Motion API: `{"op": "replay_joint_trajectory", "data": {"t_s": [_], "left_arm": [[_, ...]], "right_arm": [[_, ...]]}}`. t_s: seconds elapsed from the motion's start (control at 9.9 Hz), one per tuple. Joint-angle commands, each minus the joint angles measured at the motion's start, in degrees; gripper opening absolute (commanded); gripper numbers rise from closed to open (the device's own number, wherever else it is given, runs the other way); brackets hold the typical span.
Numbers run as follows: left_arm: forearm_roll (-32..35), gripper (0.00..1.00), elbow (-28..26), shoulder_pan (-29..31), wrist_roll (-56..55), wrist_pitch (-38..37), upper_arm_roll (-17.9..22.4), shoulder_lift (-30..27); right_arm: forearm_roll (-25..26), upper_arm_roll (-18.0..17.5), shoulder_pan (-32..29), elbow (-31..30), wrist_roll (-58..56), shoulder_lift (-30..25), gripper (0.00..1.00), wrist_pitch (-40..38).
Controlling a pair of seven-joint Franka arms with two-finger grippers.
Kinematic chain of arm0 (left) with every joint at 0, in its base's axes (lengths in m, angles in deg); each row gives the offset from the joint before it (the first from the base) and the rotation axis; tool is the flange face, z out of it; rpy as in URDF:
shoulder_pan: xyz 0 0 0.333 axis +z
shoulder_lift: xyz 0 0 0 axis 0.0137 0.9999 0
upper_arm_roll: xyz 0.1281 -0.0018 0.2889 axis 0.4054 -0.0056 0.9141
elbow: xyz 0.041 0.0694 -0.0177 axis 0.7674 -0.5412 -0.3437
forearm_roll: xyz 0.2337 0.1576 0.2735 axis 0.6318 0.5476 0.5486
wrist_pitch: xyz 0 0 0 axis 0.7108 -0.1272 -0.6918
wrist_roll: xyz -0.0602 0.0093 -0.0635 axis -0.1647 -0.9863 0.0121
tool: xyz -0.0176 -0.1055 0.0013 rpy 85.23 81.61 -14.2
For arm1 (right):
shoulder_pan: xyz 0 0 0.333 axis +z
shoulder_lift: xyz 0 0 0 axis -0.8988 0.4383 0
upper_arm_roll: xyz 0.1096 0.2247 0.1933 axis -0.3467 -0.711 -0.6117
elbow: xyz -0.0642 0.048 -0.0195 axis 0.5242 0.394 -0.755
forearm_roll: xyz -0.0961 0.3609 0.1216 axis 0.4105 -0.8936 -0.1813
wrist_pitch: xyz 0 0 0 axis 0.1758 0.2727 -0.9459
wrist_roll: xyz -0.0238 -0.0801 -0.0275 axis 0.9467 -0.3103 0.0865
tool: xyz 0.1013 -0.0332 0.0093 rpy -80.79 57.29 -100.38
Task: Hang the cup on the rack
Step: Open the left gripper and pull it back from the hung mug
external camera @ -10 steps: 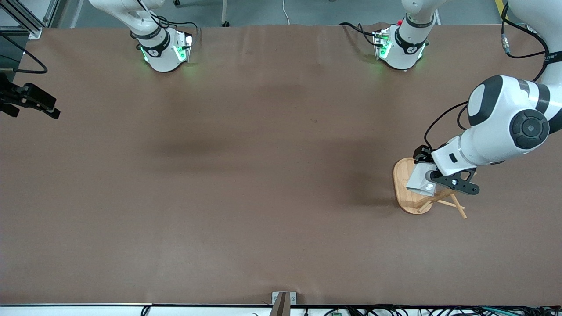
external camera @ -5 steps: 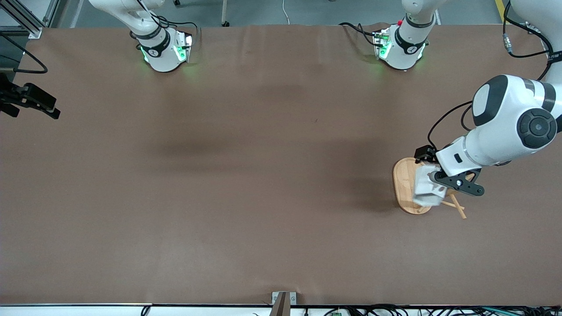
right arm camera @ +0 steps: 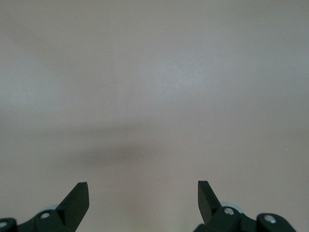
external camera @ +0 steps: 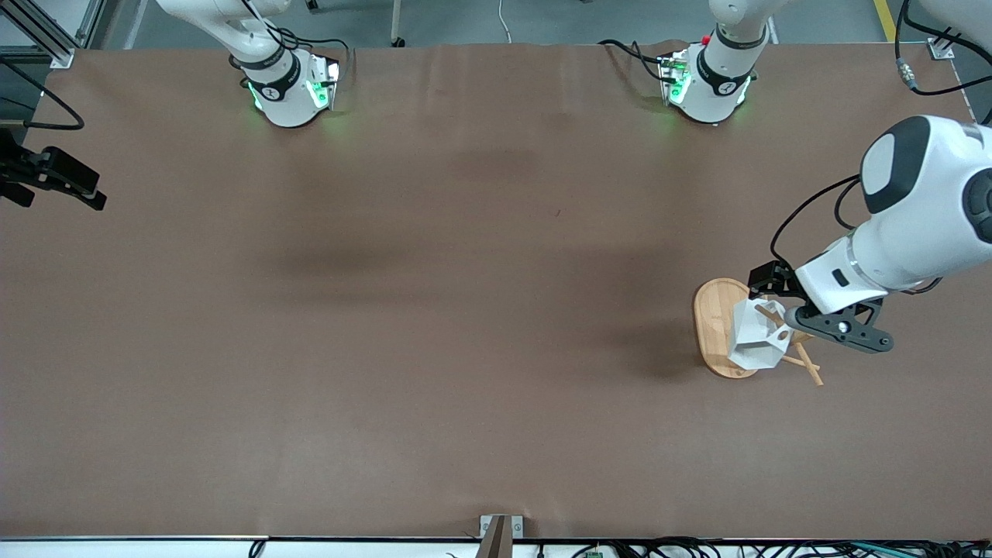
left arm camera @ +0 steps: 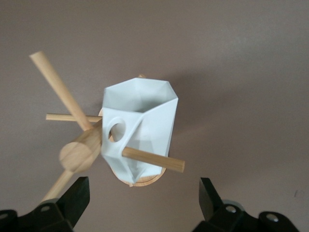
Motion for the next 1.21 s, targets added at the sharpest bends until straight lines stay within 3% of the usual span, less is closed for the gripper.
{"op": "replay_joint_trajectory", "data": {"t_s": [0.0, 0.91, 1.01, 1.11], "left_arm": [[-0.12, 1.0, 1.97, 0.07, -3.61, -3.85, -0.37, -0.37], [-0.12, 1.0, 12.16, -0.1, -4.95, -13.53, -0.73, -4.24], [-0.47, 1.0, 12.61, -1.24, -4.77, -13.53, 0.58, -5.9], [-0.73, 1.0, 12.53, -4.99, -4.68, -13.53, 5.3, -7.74]], "right_arm": [[0.2, 0.46, 0.58, -1.73, 0.14, -1.47, 0.99, 0.68], [0.2, 0.46, 0.58, -1.73, 0.14, -1.47, 0.99, 0.59], [0.2, 0.46, 0.58, -1.73, 0.14, -1.47, 0.99, 0.59], [0.2, 0.46, 0.58, -1.73, 0.14, -1.47, 0.99, 0.67]]}}
